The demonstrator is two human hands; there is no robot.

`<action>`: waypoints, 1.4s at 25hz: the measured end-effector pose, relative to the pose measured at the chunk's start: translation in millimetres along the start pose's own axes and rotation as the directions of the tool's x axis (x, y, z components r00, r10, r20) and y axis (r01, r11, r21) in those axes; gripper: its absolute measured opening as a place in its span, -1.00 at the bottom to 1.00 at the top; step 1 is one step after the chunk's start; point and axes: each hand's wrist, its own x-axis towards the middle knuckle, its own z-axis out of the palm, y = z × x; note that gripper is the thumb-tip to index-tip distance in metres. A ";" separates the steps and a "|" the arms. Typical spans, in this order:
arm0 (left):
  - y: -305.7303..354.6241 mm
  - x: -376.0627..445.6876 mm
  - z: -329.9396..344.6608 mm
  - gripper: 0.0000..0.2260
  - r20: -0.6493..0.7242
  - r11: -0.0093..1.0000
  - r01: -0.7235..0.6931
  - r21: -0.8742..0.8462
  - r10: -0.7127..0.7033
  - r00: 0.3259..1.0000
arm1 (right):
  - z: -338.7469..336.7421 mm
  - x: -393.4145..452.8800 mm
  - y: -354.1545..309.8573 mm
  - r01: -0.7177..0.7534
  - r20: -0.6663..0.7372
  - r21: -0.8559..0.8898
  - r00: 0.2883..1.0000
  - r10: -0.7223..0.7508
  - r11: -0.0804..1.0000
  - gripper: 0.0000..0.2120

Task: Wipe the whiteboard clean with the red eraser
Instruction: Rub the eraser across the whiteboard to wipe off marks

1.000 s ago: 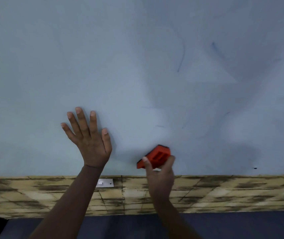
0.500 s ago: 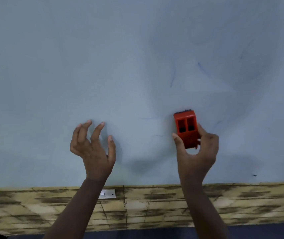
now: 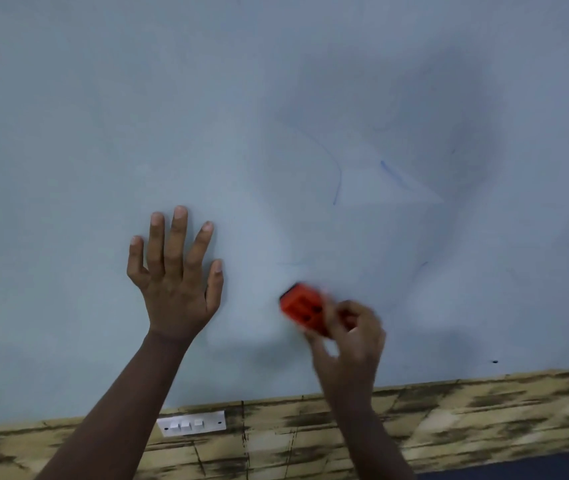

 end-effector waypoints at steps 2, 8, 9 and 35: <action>0.9 0.5 -0.1 -0.47 -0.003 1.000 0.002 -0.009 -0.002 1.000 | -22.9 43.8 5.0 -0.133 -0.169 0.142 0.973 0.156 0.981 -0.36; 0.8 -1.3 0.6 -0.46 -0.006 1.000 0.005 -0.026 -0.005 1.000 | -7.1 32.2 -21.4 -0.091 -0.081 0.132 0.991 0.102 0.987 -0.41; 0.8 -1.4 0.6 -0.46 -0.006 1.000 0.004 -0.027 -0.005 1.000 | 3.9 14.2 -30.1 -0.039 -0.003 0.070 0.999 0.040 0.997 -0.39; -1.0 -6.8 5.3 -0.43 -0.033 1.000 -0.020 -0.006 0.020 0.999 | -3.7 35.2 -46.8 0.120 0.036 -0.122 0.993 -0.117 0.985 -0.40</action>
